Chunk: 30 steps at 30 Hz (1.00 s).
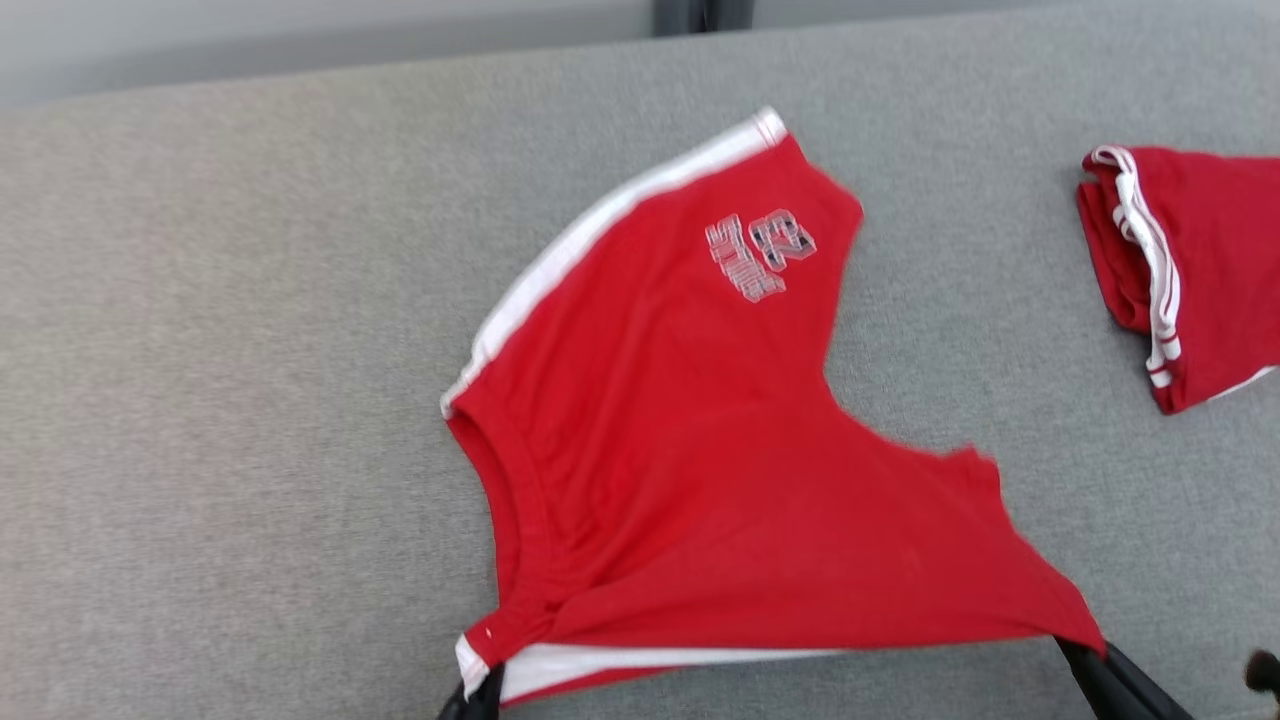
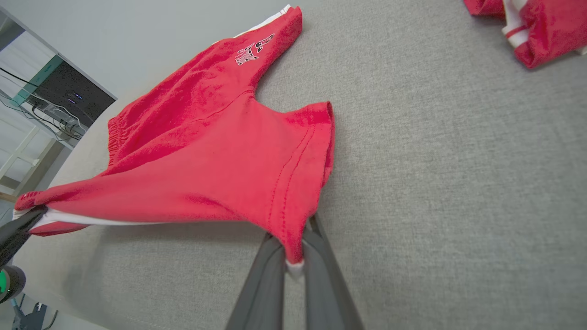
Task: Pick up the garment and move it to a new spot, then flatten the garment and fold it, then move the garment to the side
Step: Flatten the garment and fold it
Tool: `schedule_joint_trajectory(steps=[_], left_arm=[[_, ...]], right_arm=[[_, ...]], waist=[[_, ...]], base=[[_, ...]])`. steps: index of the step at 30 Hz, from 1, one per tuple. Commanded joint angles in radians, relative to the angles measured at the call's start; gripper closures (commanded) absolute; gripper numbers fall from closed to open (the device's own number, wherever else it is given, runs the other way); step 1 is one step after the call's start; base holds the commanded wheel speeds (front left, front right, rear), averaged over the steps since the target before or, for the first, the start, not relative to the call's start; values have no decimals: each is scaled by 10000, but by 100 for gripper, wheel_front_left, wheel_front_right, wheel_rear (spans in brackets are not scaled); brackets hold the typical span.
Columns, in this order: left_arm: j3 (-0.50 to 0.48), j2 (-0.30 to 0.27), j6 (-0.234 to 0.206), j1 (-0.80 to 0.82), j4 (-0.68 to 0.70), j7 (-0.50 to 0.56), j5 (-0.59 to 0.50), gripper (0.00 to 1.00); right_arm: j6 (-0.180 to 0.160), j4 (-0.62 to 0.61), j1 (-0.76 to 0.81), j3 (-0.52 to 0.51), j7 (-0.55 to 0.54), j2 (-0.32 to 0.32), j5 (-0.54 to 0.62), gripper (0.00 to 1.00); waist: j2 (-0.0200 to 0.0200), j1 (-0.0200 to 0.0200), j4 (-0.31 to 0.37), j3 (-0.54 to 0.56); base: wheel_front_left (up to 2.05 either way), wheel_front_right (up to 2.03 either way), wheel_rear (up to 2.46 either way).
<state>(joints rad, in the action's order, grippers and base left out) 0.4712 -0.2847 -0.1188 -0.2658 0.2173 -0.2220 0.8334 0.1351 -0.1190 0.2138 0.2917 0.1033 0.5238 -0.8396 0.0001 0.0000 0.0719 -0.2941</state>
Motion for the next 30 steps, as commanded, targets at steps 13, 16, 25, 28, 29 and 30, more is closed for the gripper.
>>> schedule_joint_trajectory(steps=[13,16,25,28,29,30], left_arm=[[-572,344,-912,3080,833,1490,268,100],[-656,521,-1025,4175,231,1770,198,100],[-531,1644,-774,7663,-3449,2208,333,100],[-298,1790,-642,8247,-4498,2304,247,100],[-261,1845,-565,8403,-4814,2312,283,100],[-168,1890,-472,8561,-5069,2291,262,100]], right_arm=[[-43,-674,-4406,-725,-2853,-688,1061,100],[-43,127,-5784,-510,-3247,-910,900,100],[-43,3889,-9576,668,-4012,-937,1089,100],[-43,4814,-10220,1002,-3895,-1068,1121,100],[-43,5093,-10405,1134,-3907,-1094,1160,100],[-43,5315,-10595,1251,-3886,-1090,1211,100]], waist=[[-1,0,-953,-936],[-1,0,-1220,-1334],[-1,0,-2151,-1940],[-1,0,-2206,-1995],[-1,0,-2213,-2006],[-1,0,-2214,-2033]], base=[[0,0,0],[0,0,0],[0,0,0],[0,0,0],[0,0,0],[0,0,0]])
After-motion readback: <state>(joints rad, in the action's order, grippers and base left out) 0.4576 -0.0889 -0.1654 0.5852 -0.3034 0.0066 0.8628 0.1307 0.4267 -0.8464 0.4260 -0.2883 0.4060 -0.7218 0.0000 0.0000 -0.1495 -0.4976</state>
